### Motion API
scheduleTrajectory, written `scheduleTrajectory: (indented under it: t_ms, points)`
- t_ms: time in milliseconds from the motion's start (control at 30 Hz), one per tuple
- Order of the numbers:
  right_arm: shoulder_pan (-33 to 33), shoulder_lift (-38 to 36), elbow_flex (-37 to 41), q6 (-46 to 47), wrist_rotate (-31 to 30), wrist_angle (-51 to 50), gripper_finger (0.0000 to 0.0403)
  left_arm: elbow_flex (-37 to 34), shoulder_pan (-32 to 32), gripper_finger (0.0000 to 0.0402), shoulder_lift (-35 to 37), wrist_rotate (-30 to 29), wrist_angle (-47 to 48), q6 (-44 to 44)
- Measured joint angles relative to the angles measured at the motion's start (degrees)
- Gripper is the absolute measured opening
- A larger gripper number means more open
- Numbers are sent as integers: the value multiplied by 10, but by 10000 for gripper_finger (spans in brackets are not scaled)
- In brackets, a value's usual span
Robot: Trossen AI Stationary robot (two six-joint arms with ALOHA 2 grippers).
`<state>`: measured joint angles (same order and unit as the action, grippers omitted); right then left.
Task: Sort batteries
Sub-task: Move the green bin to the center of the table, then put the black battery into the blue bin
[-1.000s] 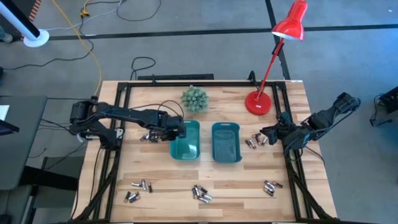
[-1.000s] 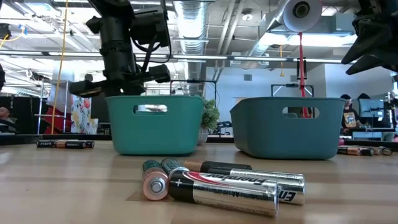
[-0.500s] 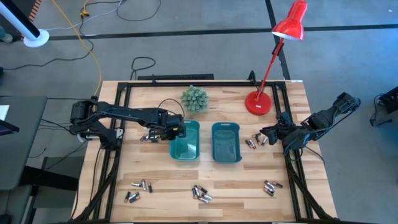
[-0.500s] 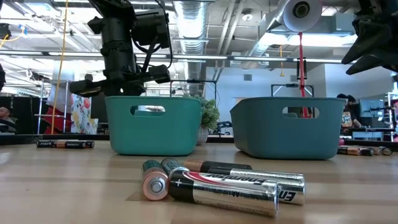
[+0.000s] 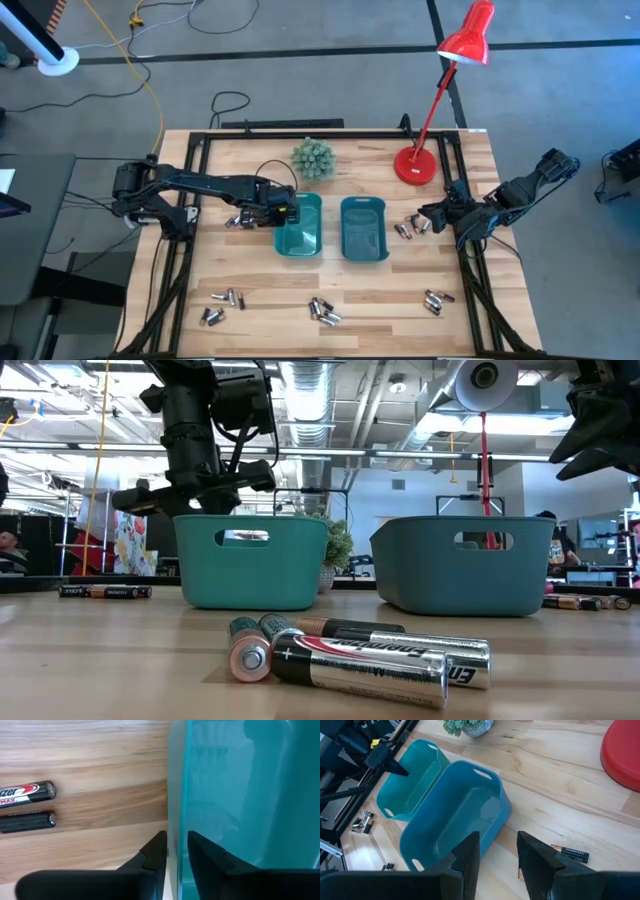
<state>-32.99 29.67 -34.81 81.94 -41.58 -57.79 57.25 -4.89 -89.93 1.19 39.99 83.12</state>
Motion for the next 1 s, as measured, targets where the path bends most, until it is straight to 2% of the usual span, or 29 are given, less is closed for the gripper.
scheduleTrajectory:
  t_ms: [200,433,700,867,1000]
  points:
    - [0,0,0,-1,0,0,148,0,0,99,16,0,2,-17]
    - [0,0,0,-1,1,0,148,0,0,100,65,-4,32,-17]
    - [0,0,0,0,2,0,148,0,27,100,153,-55,36,-38]
    - [0,0,0,0,4,-8,148,0,61,100,207,-103,30,-96]
    - [4,0,0,0,4,-10,148,0,77,100,232,-116,30,-140]
